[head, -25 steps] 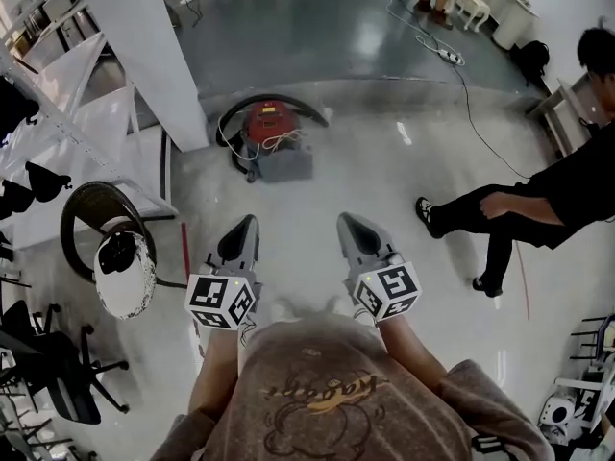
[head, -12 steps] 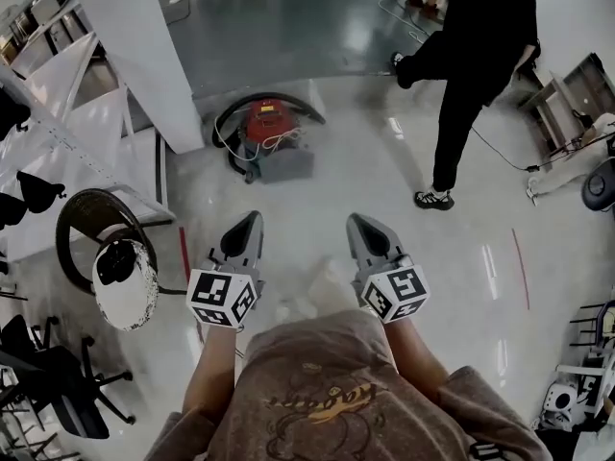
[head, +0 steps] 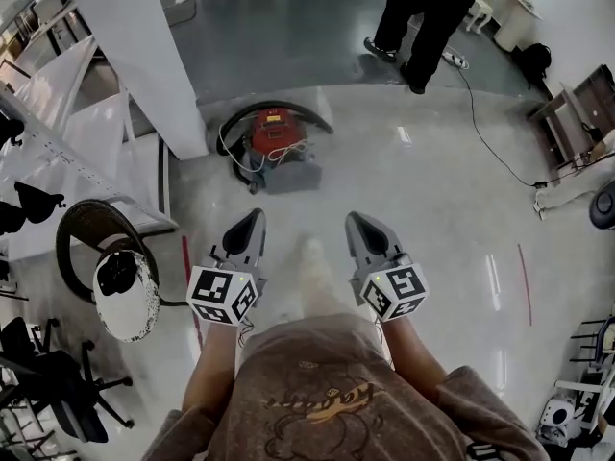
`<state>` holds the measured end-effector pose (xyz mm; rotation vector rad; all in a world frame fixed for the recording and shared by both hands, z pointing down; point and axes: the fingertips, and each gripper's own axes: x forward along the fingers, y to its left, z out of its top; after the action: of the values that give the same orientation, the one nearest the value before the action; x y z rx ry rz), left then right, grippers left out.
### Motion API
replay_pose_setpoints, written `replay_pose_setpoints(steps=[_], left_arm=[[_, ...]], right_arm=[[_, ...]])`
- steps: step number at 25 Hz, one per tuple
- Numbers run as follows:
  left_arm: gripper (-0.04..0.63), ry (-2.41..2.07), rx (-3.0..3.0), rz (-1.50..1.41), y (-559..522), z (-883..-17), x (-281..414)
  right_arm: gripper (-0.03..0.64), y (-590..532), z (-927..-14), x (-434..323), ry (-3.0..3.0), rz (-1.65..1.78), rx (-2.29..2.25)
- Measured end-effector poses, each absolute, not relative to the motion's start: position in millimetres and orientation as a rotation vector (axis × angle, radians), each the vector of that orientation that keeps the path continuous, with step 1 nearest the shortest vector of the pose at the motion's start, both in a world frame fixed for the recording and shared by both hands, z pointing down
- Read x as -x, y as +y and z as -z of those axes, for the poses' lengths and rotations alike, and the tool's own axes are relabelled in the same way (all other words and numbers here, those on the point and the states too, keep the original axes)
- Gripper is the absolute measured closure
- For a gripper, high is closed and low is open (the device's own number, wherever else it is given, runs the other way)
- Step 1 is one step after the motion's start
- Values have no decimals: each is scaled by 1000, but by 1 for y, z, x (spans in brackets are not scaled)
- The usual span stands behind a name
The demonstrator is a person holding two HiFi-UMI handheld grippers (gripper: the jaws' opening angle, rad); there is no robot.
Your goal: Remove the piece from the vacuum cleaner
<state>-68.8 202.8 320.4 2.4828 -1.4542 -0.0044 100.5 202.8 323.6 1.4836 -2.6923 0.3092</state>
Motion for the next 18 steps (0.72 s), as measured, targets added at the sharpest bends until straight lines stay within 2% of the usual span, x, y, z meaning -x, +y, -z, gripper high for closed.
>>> replay_pose_setpoints(steps=[18], left_arm=[[592, -1550, -2403, 12, 1, -297, 55]], right_arm=[[617, 0, -323, -106, -2749, -389, -1328]])
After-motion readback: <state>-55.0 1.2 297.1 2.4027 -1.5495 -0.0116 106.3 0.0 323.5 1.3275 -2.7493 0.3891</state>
